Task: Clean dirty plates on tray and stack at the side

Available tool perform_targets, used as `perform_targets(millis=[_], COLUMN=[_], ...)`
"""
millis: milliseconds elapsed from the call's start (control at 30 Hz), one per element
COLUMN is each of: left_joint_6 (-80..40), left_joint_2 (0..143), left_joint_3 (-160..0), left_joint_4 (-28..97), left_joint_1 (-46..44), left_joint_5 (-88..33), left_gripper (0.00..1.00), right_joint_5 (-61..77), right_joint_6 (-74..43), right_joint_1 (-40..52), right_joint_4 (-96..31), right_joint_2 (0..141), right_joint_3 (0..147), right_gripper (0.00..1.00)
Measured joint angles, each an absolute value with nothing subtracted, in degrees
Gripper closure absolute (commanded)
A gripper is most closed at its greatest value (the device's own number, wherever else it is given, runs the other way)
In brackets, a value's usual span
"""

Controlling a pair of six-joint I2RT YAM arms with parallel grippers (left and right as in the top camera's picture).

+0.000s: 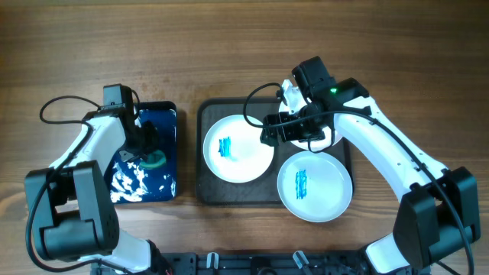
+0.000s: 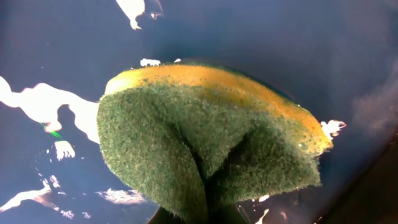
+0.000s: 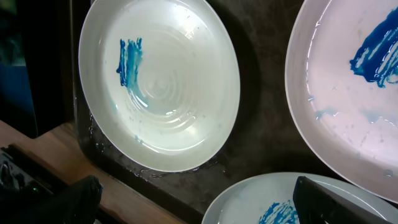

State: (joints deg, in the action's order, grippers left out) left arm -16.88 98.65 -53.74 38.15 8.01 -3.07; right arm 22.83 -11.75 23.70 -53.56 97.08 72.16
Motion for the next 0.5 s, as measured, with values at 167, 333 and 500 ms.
perform_targets(millis=[167, 333, 500], left_joint_6=[-17.0, -23.0, -30.4], left_joint_2=[92.2, 80.8, 75.8], left_joint_3=[-53.4, -53.5, -53.5], left_joint_4=[40.8, 48.8, 54.2], left_joint_1=[8.0, 8.0, 8.0], left_joint_5=[-3.1, 3.0, 12.1], left_gripper=[0.96, 0.96, 0.96], right_joint_5=[22.8, 22.8, 22.8], right_joint_6=[-11.7, -11.7, -11.7], right_joint_1=[23.7, 23.7, 23.7], right_joint_4=[-53.6, -53.6, -53.6], right_joint_2=[97.1, 97.1, 97.1], right_joint_3=[72.2, 72.2, 72.2], right_gripper=[0.00, 0.00, 0.00])
